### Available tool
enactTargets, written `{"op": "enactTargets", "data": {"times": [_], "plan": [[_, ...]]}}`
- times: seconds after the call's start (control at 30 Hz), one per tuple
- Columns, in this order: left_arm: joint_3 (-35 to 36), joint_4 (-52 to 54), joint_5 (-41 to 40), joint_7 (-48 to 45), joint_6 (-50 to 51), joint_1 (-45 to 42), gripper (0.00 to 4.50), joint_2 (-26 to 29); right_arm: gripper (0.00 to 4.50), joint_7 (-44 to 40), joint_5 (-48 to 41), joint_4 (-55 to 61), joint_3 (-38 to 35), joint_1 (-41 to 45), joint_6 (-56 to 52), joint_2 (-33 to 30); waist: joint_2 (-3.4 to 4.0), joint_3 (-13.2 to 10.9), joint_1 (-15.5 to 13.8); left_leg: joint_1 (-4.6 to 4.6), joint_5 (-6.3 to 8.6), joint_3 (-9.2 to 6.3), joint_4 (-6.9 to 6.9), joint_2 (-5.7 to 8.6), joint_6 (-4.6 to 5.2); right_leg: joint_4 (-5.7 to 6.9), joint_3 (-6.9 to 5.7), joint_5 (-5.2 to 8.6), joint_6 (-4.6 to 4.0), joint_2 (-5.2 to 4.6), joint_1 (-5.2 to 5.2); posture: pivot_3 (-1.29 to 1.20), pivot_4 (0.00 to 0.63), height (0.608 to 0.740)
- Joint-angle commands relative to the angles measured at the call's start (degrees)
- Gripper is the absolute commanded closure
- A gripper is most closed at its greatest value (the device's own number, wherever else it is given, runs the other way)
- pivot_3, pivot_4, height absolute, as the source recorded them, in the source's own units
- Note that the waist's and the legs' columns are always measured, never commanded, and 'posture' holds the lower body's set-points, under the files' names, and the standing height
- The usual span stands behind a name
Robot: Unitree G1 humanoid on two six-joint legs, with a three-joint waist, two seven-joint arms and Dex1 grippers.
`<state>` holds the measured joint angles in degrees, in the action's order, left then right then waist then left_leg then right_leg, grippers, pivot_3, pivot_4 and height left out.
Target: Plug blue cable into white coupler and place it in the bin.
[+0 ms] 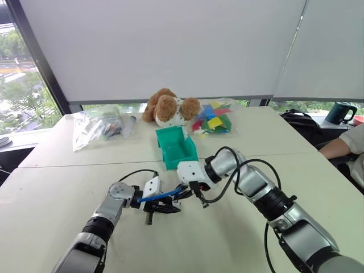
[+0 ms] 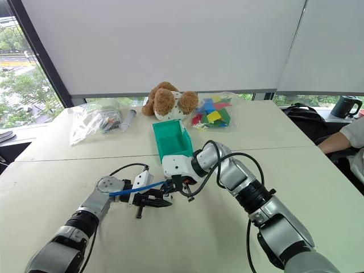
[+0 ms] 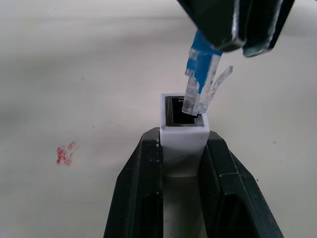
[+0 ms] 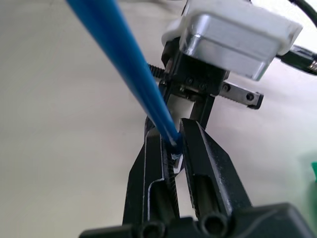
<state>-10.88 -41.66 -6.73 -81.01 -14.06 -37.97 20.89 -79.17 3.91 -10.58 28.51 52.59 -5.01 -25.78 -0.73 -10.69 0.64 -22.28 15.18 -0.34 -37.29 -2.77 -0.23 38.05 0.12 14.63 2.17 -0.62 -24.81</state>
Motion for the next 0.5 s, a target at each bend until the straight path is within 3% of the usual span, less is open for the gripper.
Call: {"op": "enactTargets", "data": {"times": [0.03,0.5], "plan": [[-0.6,1.0,0.4,0.1,0.1,0.8,4.15,-0.1,4.50,-0.5,0.1,-0.1,-0.2,2.4,1.3,0.4,0.00,0.0,0.0,0.00,0.00,0.00,0.00,0.00,0.00,0.00,0.00,0.00,0.00,0.00,0.00,0.00,0.150,0.740],[-0.6,1.8,0.2,0.5,0.1,1.2,4.15,-0.2,4.50,-2.5,1.4,-2.0,0.9,2.6,3.2,0.8,0.00,0.0,0.0,0.00,0.00,0.00,0.00,0.00,0.00,0.00,0.00,0.00,0.00,0.00,0.00,0.00,0.150,0.740]]}}
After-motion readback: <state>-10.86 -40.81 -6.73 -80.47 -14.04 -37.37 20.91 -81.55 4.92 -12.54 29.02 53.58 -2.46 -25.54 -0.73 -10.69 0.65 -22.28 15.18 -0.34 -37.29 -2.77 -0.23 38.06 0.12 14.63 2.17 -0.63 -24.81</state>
